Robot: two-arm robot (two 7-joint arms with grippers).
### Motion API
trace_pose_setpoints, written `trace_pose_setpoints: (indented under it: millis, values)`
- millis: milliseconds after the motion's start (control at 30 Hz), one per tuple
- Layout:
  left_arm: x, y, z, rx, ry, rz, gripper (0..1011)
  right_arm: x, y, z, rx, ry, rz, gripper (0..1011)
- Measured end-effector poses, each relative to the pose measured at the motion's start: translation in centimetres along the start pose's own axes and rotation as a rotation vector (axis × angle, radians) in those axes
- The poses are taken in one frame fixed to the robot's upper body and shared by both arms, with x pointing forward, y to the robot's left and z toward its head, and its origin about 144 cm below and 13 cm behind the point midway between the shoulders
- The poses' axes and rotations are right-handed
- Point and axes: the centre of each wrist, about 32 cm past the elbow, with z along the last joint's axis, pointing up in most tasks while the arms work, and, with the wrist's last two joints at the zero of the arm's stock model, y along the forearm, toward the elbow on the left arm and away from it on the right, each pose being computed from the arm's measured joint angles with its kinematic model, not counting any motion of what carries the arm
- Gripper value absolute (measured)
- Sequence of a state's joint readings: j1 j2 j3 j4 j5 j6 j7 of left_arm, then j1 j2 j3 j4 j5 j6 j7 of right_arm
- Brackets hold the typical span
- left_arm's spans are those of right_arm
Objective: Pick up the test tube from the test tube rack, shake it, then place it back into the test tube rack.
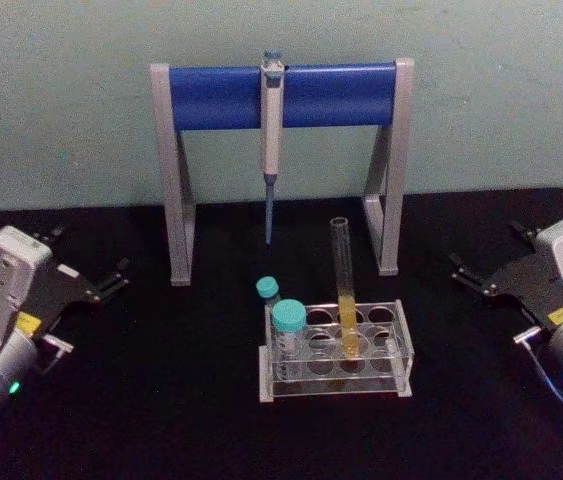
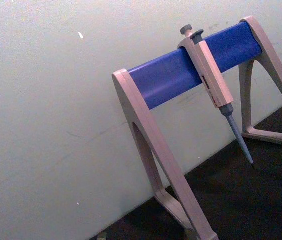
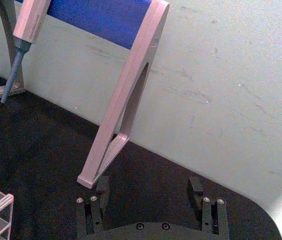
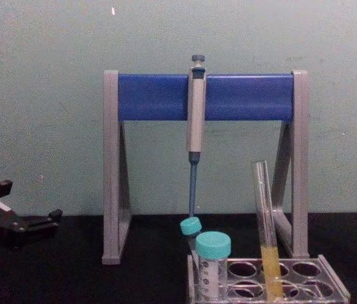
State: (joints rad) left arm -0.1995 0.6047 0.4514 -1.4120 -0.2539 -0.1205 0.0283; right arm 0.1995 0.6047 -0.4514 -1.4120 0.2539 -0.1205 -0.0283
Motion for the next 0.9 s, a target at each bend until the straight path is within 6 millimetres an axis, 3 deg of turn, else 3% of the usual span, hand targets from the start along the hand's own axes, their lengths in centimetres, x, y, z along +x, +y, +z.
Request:
trace_pose_setpoints:
  millis: [900]
  values:
    - [0.0, 0.0, 0.0, 0.0, 0.0, 0.0, 1001, 0.0, 0.0, 0.0, 0.0, 0.0, 0.0, 1000]
